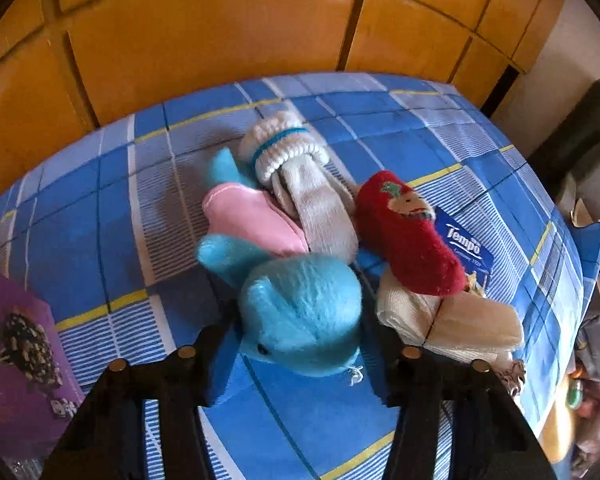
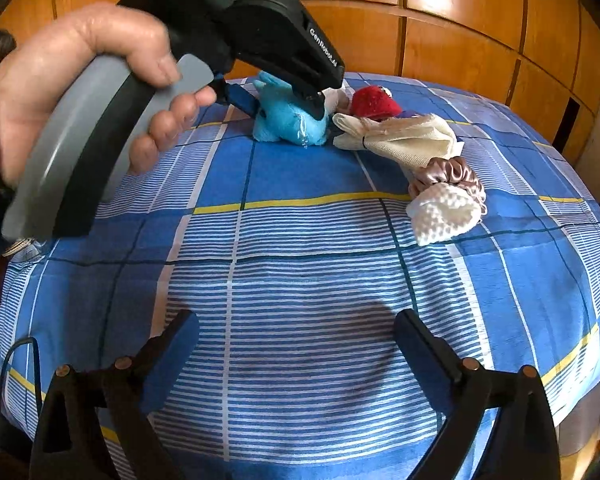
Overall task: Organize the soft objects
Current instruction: 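Close the left tool on the blue plush toy and lift it, then carry the blue plush toy into the gold tray and open the left tool, then grasp the white striped sock with the right tool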
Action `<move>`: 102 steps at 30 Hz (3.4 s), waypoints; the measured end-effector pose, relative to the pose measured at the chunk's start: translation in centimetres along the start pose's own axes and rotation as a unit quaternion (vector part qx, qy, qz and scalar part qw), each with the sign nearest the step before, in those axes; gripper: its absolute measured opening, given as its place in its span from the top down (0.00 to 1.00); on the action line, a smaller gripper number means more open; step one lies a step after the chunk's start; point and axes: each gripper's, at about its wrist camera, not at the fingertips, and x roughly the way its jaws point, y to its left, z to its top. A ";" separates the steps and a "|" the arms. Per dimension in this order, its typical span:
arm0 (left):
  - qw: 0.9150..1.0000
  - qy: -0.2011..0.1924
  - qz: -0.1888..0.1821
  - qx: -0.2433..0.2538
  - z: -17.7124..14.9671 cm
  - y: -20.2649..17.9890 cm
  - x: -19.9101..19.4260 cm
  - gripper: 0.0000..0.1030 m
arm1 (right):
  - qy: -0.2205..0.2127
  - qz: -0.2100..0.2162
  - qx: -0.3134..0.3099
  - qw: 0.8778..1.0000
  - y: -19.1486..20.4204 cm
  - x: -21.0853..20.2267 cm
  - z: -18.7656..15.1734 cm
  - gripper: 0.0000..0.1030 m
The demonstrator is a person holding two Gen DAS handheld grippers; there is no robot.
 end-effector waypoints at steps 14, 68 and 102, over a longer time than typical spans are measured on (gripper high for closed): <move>0.999 -0.035 -0.007 -0.015 2.4 1.9 -6.9 0.50 | 0.009 -0.003 -0.006 1.000 0.0 0.3 0.3 0.02; 0.892 -0.151 0.163 -0.394 -31.8 34.9 -27.4 0.41 | 0.045 -0.020 -0.020 0.999 0.3 0.9 0.8 0.06; 0.879 -0.131 0.243 -0.388 -33.1 34.7 -28.5 0.13 | 0.094 -0.056 -0.035 0.993 -0.8 16.0 24.2 0.62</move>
